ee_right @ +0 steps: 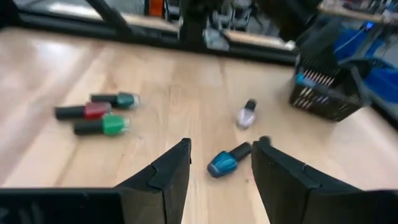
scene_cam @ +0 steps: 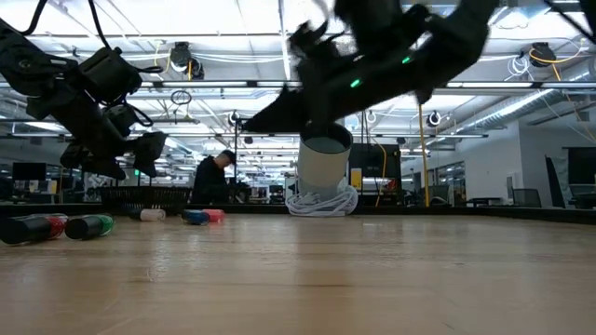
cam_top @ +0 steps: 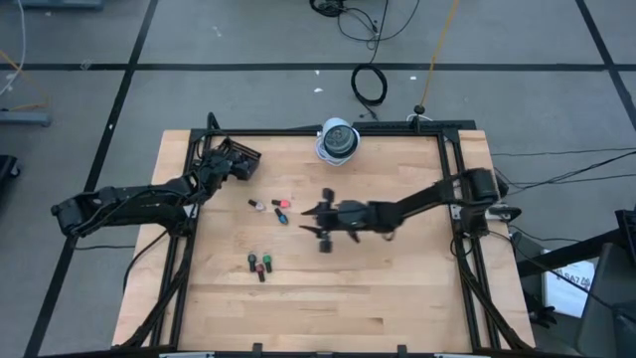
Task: Pick & Place Nail Polish
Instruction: Put the dark blue nail polish bottle into the black basket
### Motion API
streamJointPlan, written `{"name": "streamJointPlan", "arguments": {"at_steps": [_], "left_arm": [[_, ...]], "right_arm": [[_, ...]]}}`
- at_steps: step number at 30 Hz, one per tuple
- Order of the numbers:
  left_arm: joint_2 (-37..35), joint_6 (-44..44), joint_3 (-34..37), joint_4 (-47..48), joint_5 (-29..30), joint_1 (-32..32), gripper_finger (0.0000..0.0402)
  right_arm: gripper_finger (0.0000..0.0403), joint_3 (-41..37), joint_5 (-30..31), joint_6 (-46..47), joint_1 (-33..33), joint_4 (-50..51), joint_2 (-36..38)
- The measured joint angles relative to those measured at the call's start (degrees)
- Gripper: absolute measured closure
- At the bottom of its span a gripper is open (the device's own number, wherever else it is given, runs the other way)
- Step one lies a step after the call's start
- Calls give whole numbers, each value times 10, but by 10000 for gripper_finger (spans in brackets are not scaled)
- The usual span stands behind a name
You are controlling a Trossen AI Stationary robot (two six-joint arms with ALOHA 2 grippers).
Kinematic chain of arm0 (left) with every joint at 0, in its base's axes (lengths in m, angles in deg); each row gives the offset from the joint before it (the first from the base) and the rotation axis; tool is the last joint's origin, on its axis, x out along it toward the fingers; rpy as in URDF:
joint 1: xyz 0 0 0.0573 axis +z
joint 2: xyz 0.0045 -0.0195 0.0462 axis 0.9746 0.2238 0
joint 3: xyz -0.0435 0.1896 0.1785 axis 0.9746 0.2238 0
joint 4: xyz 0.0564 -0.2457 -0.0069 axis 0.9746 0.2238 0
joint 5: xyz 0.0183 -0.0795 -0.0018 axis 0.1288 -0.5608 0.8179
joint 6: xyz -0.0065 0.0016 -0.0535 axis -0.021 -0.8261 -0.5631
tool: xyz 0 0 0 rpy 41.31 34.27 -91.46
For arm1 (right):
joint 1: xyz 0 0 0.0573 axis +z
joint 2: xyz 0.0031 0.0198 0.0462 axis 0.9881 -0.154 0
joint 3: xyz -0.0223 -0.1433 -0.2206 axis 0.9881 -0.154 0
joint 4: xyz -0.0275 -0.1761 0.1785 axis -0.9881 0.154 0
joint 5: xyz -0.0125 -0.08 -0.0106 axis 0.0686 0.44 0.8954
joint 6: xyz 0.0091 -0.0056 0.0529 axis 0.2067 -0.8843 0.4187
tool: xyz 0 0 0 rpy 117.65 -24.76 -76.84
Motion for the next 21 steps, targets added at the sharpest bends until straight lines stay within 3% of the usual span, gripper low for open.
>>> {"name": "streamJointPlan", "arguments": {"at_steps": [5, 11, 21], "left_arm": [[0, 0, 0, 0, 0, 0, 94], [0, 0, 0, 0, 0, 0, 98], [0, 0, 0, 0, -1, 0, 94]], "right_arm": [[243, 98, 0, 16, -8, 55, -97], [243, 186, 0, 49, -18, 142, -156], [242, 204, -4, 85, -45, 153, -178]]}}
